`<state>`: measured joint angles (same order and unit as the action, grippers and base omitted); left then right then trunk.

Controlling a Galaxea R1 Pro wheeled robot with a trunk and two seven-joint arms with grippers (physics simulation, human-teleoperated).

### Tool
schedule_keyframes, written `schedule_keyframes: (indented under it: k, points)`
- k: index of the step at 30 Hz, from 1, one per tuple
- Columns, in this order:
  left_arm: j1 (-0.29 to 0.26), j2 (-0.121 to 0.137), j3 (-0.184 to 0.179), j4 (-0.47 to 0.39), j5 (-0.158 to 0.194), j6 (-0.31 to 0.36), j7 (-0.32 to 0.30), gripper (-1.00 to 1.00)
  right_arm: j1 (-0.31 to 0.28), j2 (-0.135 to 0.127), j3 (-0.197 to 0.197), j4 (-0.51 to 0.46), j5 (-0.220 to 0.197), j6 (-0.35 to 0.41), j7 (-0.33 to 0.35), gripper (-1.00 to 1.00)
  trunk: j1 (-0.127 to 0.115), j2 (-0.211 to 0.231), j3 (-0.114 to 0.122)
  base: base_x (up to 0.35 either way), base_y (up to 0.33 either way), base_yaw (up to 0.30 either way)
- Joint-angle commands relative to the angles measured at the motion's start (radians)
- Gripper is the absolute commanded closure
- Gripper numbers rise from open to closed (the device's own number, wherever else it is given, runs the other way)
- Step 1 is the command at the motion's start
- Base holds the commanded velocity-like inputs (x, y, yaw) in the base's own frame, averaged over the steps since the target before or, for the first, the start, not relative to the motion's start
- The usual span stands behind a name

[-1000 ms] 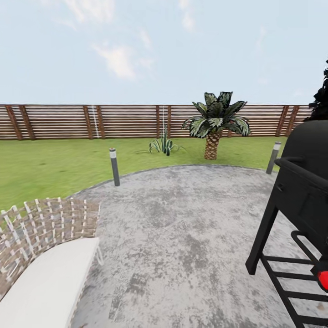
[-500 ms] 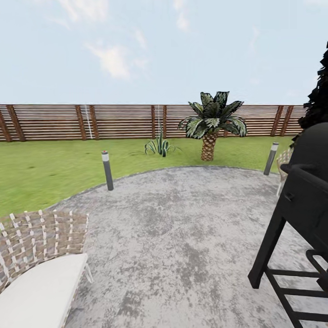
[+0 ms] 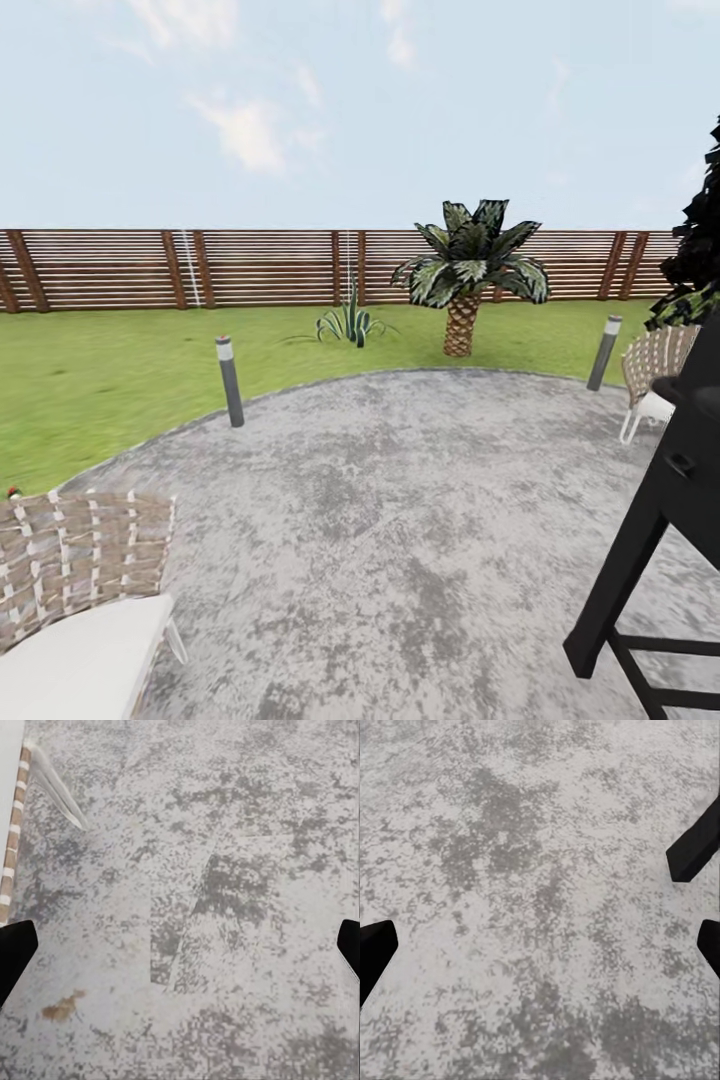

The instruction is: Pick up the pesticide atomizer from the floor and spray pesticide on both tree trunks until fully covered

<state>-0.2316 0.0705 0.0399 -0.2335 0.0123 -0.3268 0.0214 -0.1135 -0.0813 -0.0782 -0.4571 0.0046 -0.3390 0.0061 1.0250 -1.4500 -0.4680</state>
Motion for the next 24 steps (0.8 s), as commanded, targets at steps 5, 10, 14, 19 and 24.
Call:
schedule_keyframes:
  k: [5, 10, 14, 19, 24]
  points:
    - [0.0, 0.0, 0.0, 0.0, 0.0, 0.0, 0.0, -1.0, 0.0, 0.0, 0.0, 0.0, 0.0, 0.0, 0.0, -1.0, 0.0, 0.0, 0.0, 0.338, 0.0, 0.0]
    - [0.0, 0.0, 0.0, 0.0, 0.0, 0.0, 0.0, -1.0, 0.0, 0.0, 0.0, 0.0, 0.0, 0.0, 0.0, -1.0, 0.0, 0.0, 0.0, 0.338, 0.0, 0.0]
    - [0.0, 0.0, 0.0, 0.0, 0.0, 0.0, 0.0, -1.0, 0.0, 0.0, 0.0, 0.0, -0.001, 0.0, 0.0, -1.0, 0.0, 0.0, 0.0, 0.338, 0.0, 0.0]
    - [0.0, 0.0, 0.0, 0.0, 0.0, 0.0, 0.0, -1.0, 0.0, 0.0, 0.0, 0.0, -0.001, 0.0, -0.005, -1.0, 0.0, 0.0, 0.0, 0.338, 0.0, 0.0]
    - [0.0, 0.0, 0.0, 0.0, 0.0, 0.0, 0.0, -1.0, 0.0, 0.0, -0.001, -0.001, -0.002, -0.001, -0.007, -1.0, 0.0, 0.0, 0.0, 0.338, 0.0, 0.0]
